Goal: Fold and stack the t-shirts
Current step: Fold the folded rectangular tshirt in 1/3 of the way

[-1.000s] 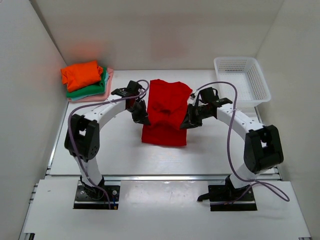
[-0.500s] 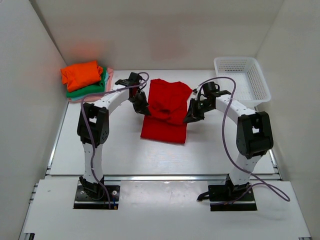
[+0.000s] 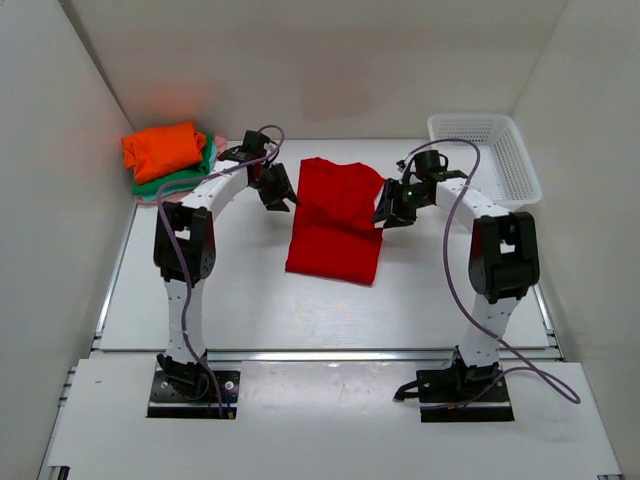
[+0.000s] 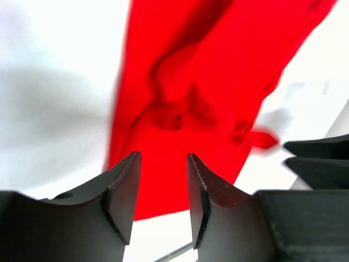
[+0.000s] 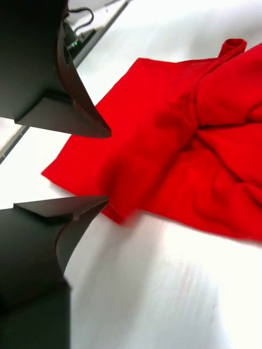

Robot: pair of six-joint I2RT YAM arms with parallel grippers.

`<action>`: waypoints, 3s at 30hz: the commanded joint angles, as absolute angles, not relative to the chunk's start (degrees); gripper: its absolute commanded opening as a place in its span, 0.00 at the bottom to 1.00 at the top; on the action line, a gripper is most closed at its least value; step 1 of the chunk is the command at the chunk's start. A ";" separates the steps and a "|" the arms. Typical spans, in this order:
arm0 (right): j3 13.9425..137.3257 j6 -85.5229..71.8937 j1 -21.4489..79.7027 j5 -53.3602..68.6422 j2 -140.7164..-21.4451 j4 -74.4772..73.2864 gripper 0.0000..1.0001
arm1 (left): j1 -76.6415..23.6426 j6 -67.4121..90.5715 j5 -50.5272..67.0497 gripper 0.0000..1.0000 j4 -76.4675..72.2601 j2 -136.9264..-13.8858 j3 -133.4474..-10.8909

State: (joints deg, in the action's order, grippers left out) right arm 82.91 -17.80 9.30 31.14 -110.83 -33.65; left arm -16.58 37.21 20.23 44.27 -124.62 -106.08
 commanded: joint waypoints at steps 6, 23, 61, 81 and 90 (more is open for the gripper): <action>67.07 -25.30 11.68 27.34 -94.67 -26.81 0.49 | -19.86 36.03 17.24 0.52 42.72 -102.15 -78.42; 44.73 -34.47 17.34 18.89 -82.26 -12.75 0.46 | -19.35 39.91 14.32 0.53 29.36 -100.55 -67.92; 63.11 -20.30 5.27 36.73 -111.62 6.59 0.40 | -20.30 31.64 23.90 0.43 -9.75 -116.98 -73.91; 63.90 -21.61 5.80 38.50 -104.33 6.06 0.00 | -16.35 35.16 31.37 0.00 -13.71 -108.12 -67.41; 58.54 -21.88 7.56 38.32 -96.95 7.29 0.00 | -14.86 34.63 31.64 0.00 -12.22 -98.18 -59.78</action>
